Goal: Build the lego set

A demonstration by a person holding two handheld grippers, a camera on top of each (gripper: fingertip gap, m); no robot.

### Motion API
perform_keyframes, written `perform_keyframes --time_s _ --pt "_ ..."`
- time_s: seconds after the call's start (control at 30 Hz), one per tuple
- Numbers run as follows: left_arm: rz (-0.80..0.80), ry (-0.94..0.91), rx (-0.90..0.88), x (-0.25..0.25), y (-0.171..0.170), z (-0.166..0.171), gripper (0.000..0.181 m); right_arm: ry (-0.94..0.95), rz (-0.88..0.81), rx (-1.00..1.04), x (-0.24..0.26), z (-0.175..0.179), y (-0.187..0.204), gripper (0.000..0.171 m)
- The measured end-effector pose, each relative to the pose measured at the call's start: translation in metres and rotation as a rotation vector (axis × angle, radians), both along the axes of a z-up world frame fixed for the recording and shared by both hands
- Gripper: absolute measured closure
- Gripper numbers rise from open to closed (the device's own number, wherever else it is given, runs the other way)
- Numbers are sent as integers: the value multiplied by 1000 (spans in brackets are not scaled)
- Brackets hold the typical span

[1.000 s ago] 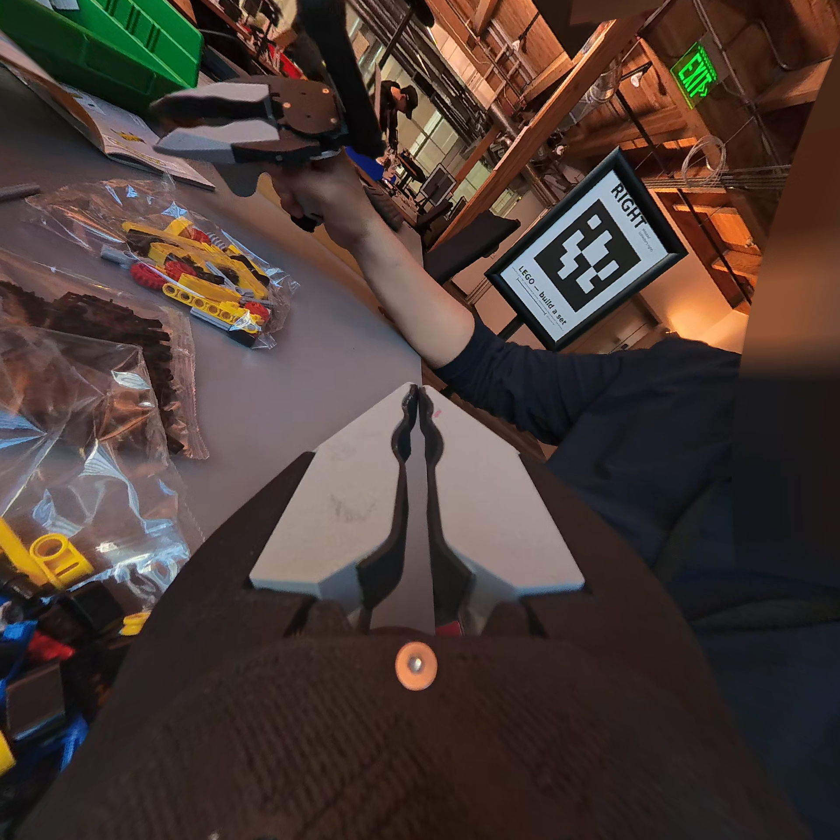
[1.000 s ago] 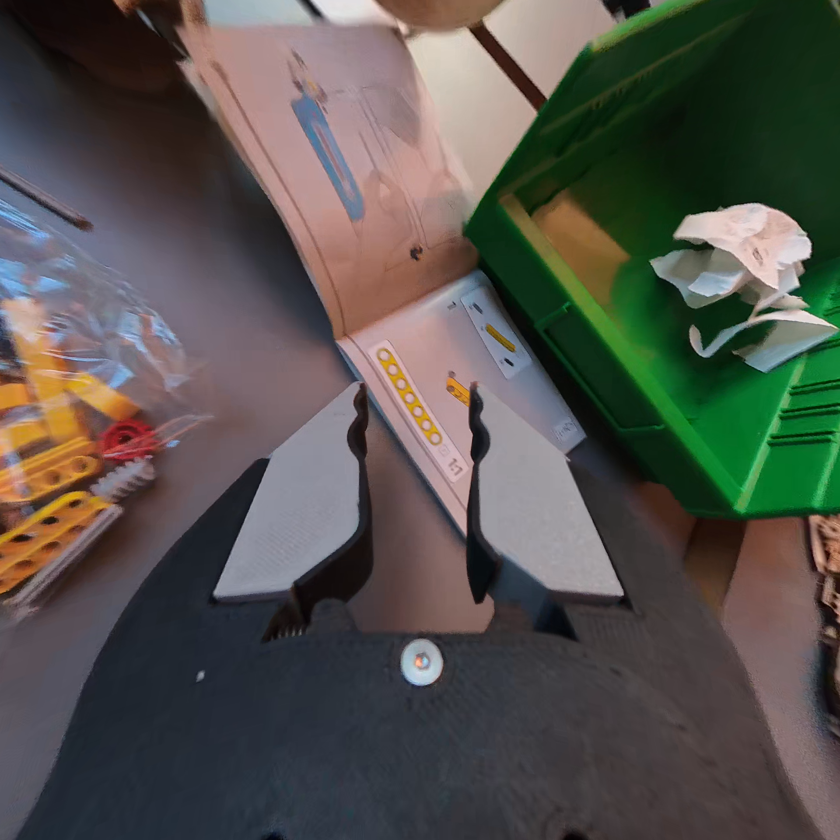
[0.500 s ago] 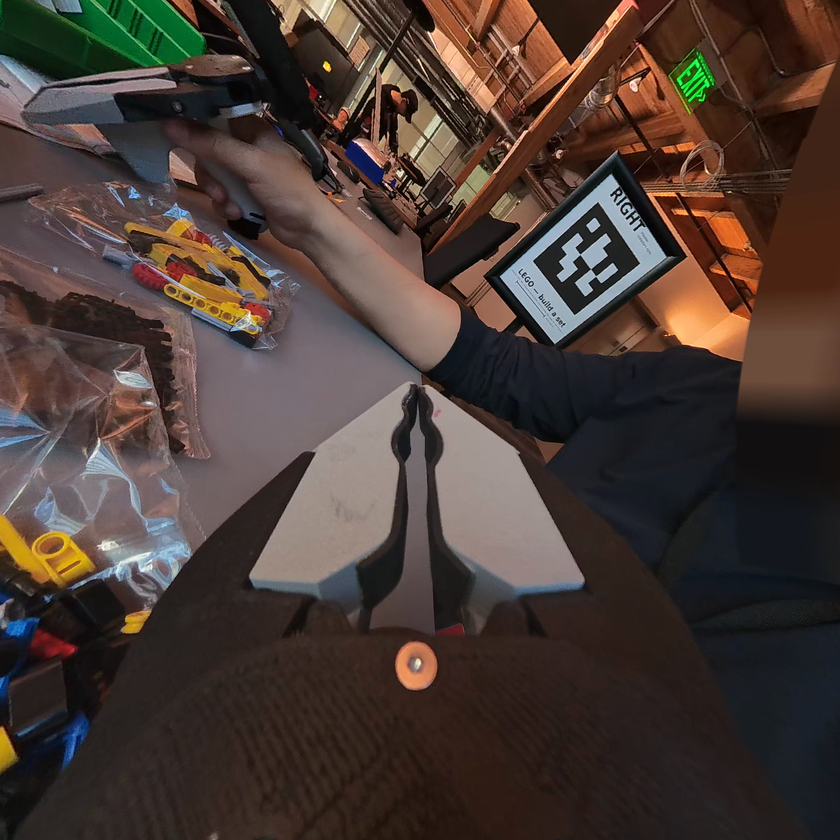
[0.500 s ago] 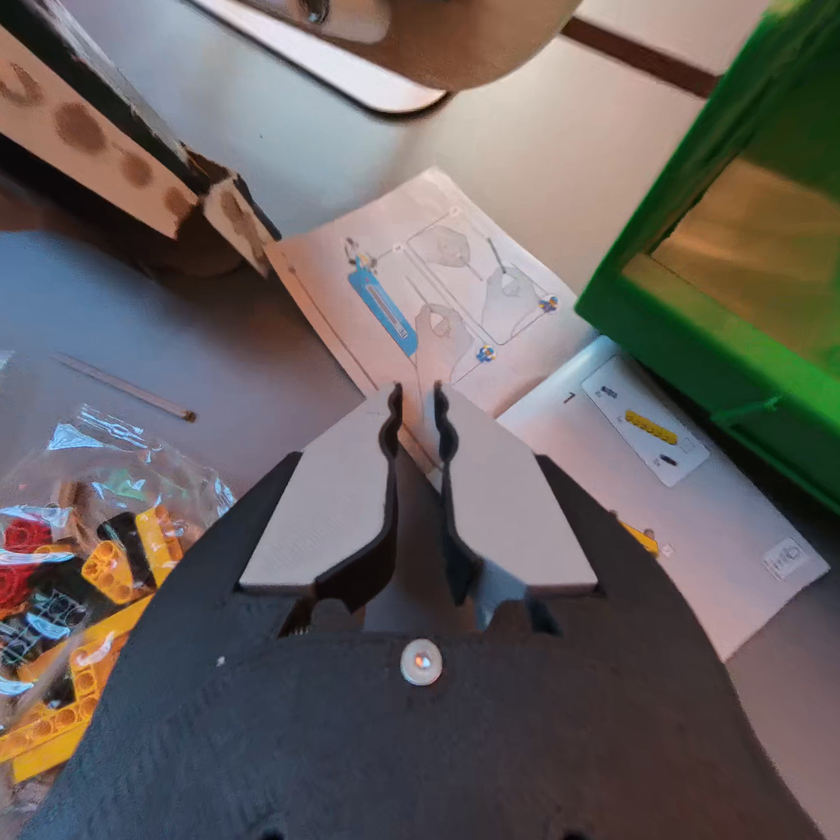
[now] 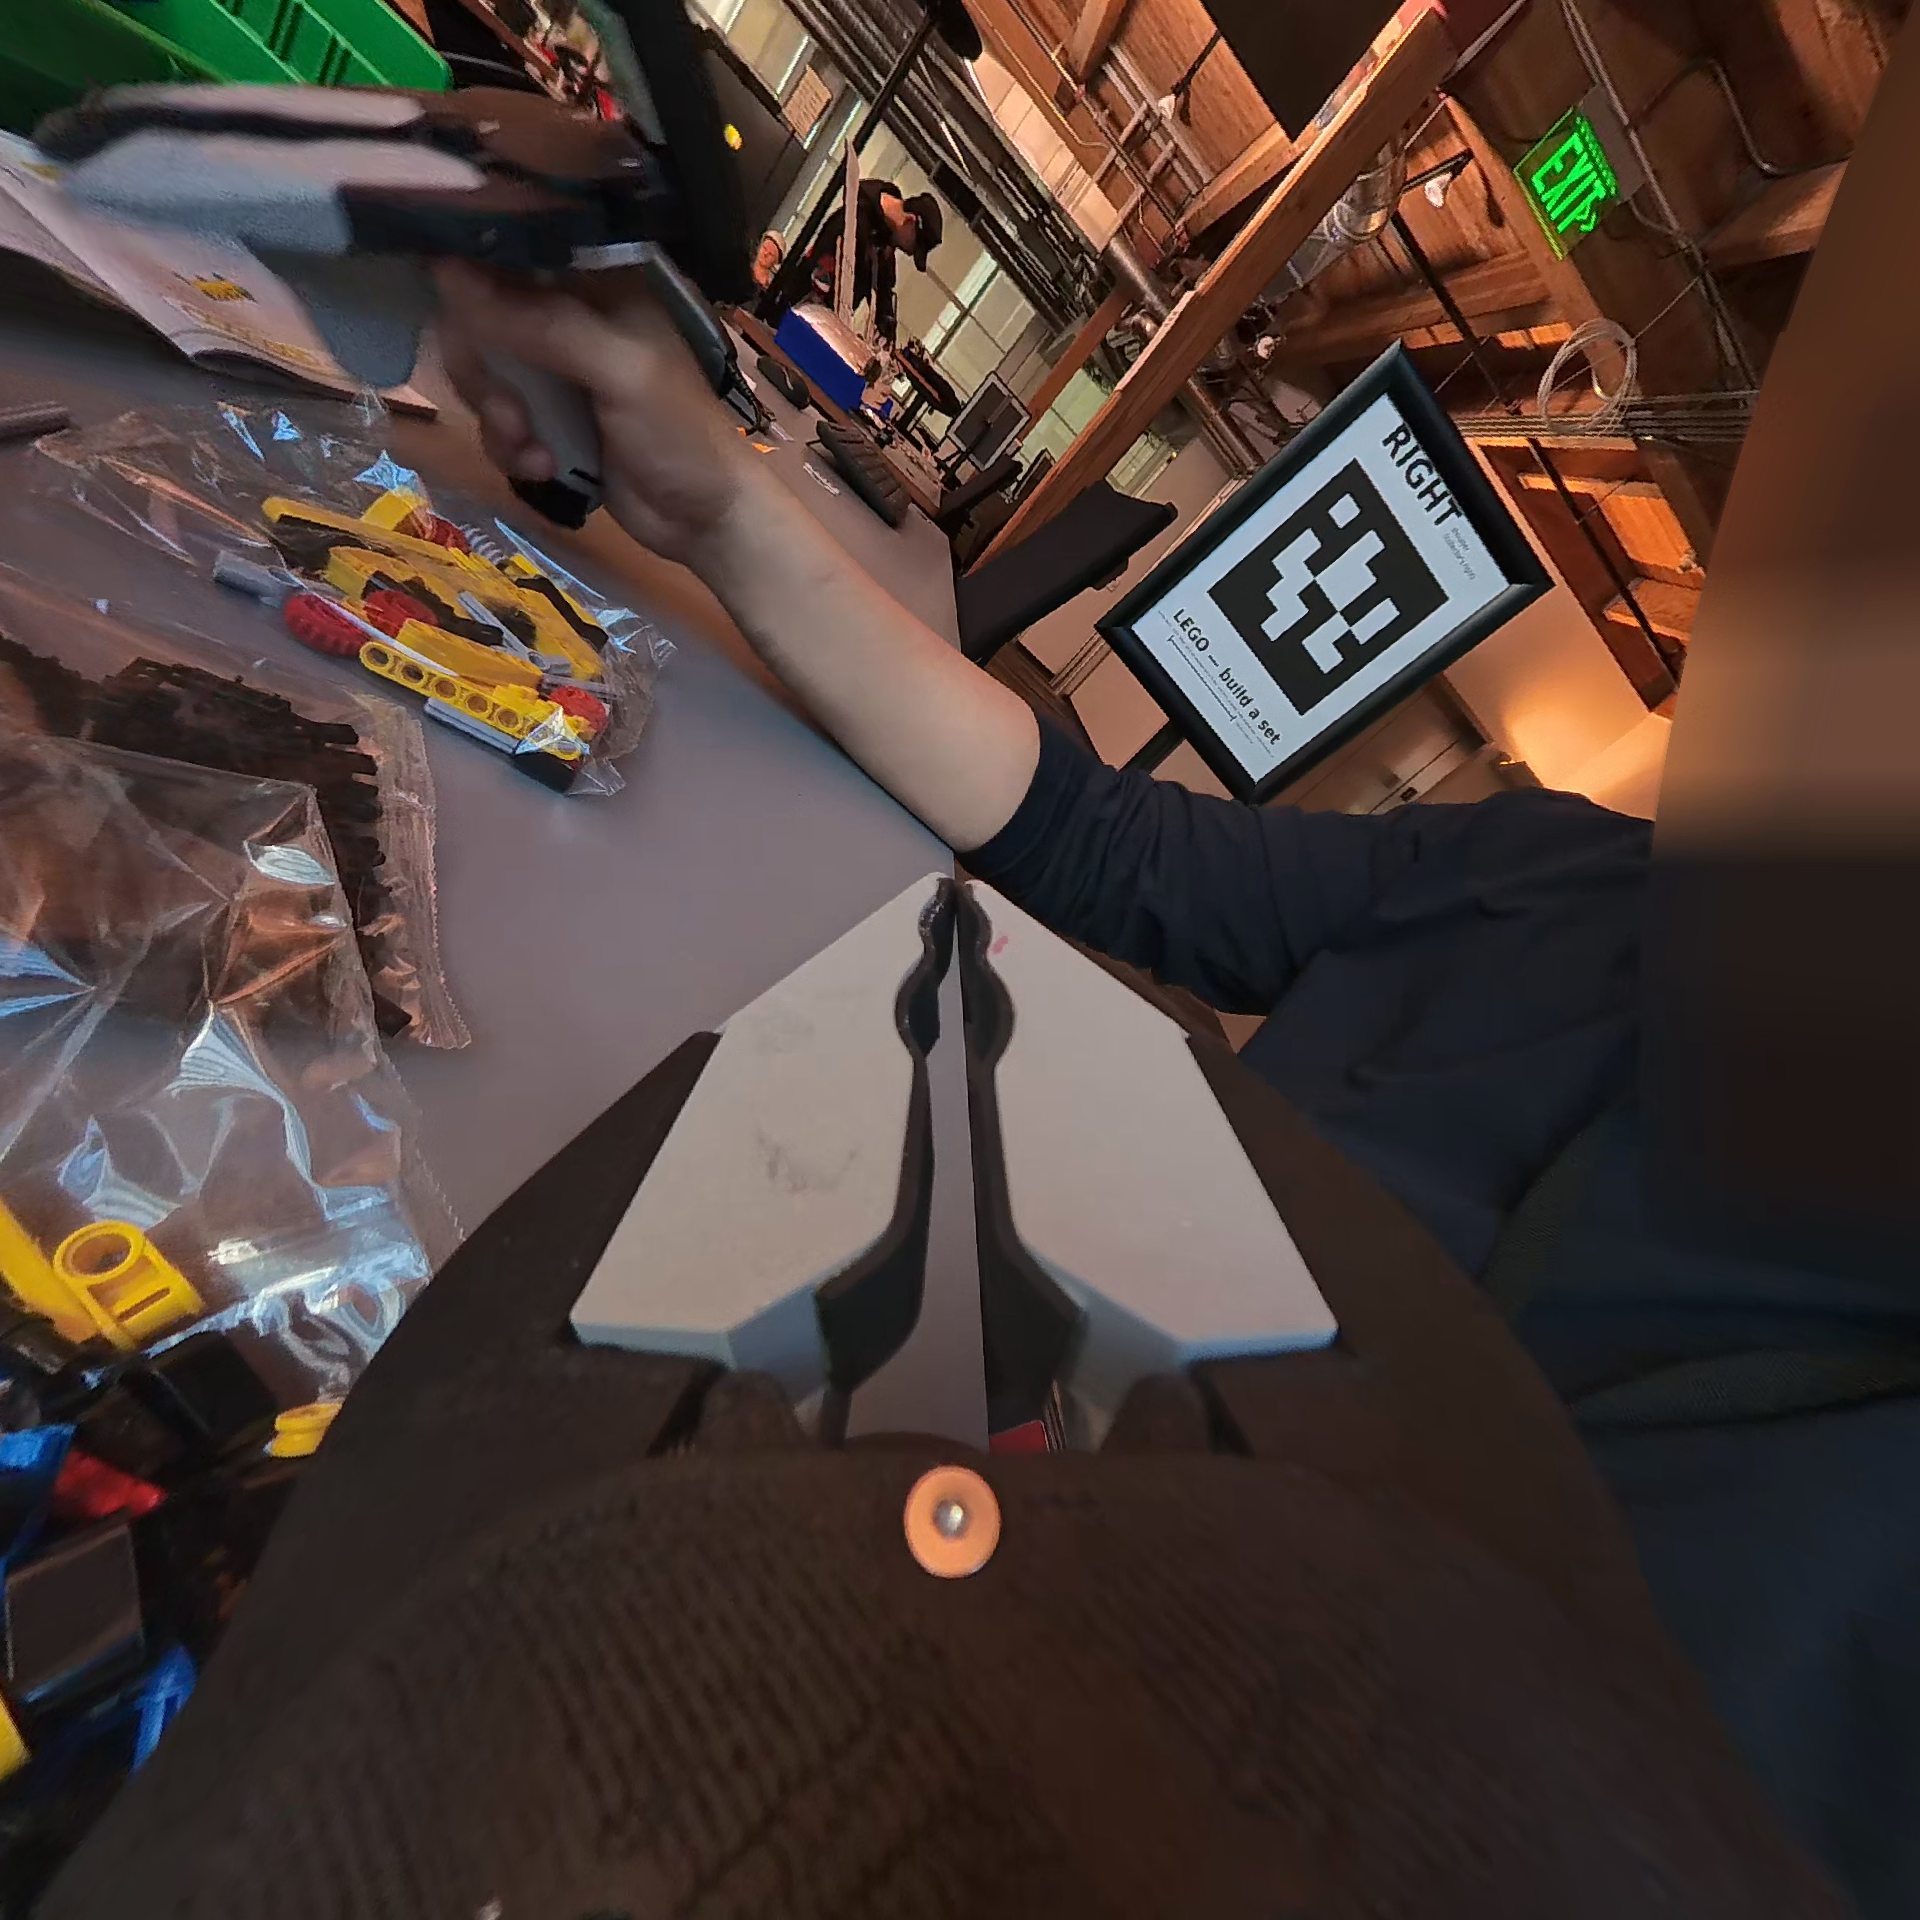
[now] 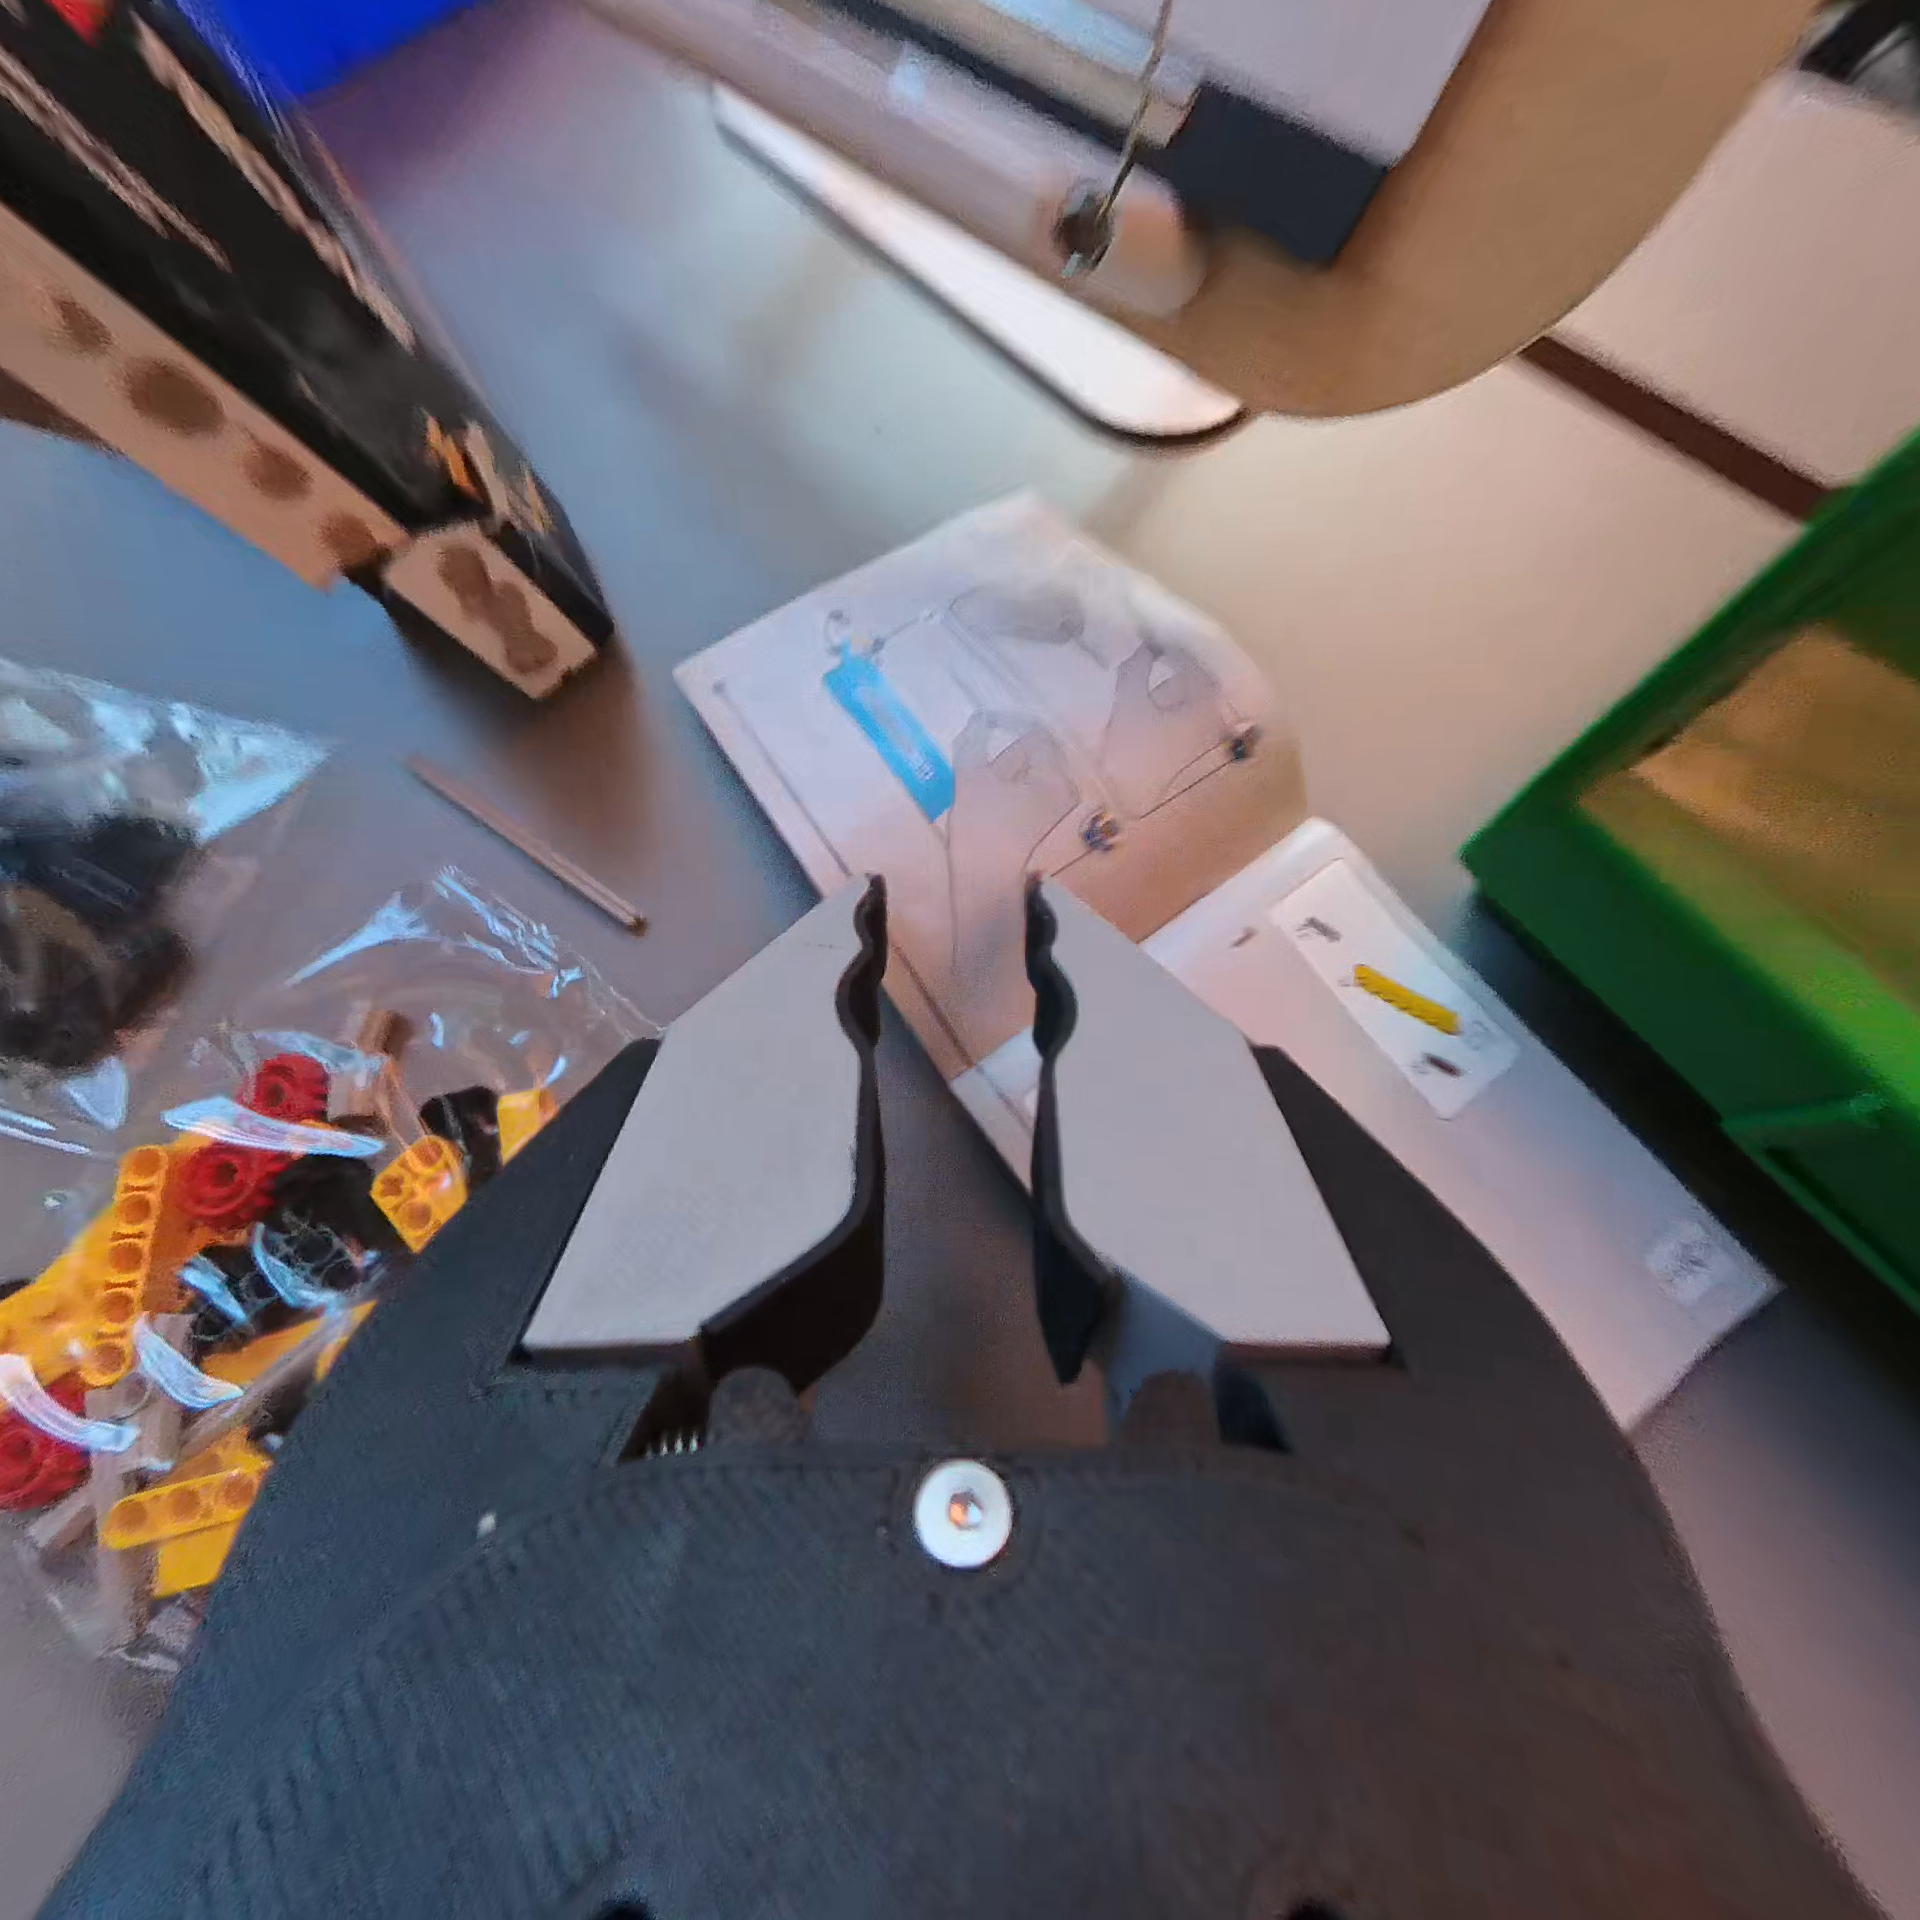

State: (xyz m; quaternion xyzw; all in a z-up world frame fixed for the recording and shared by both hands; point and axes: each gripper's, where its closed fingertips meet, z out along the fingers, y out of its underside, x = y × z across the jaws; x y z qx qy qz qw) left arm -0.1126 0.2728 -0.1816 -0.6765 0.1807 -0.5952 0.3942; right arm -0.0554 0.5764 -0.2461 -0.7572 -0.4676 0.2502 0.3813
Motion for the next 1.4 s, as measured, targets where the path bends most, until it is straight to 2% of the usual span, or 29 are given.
perform_keyframes --time_s 0.03,0.23,0.43,0.7,0.87,0.97,1.03,1.07,1.13,1.2,1.27,1.33,1.4 --pt "2 1 1 0 0 0 181 47 -30 28 6 12 5 145" --pt "11 9 2 0 1 -1 181 290 -223 102 58 55 34 146" --pt "34 9 8 -2 3 0 181 303 -357 155 94 52 51 148" --pt "123 -17 22 -12 11 4 181 372 -436 189 112 58 42 145" --pt "198 -59 103 -23 13 16 181 374 -419 225 105 61 33 137" --pt "342 -35 204 -40 21 24 181 334 -455 291 105 63 32 118" --pt "447 10 289 -53 26 30 181 310 -475 332 106 65 30 112" --pt "505 41 313 -60 29 30 175 305 -482 346 106 67 27 112" --pt "619 128 318 -73 38 26 150 307 -475 362 102 69 17 108" --pt "660 221 361 -74 40 24 143 306 -454 362 96 68 4 101" --pt "715 354 406 -77 45 19 130 278 -443 356 90 63 -9 101" --pt "736 485 466 -75 49 15 126 237 -444 354 86 57 -21 100" --pt "731 535 478 -73 51 11 126 196 -434 354 82 51 -34 97"
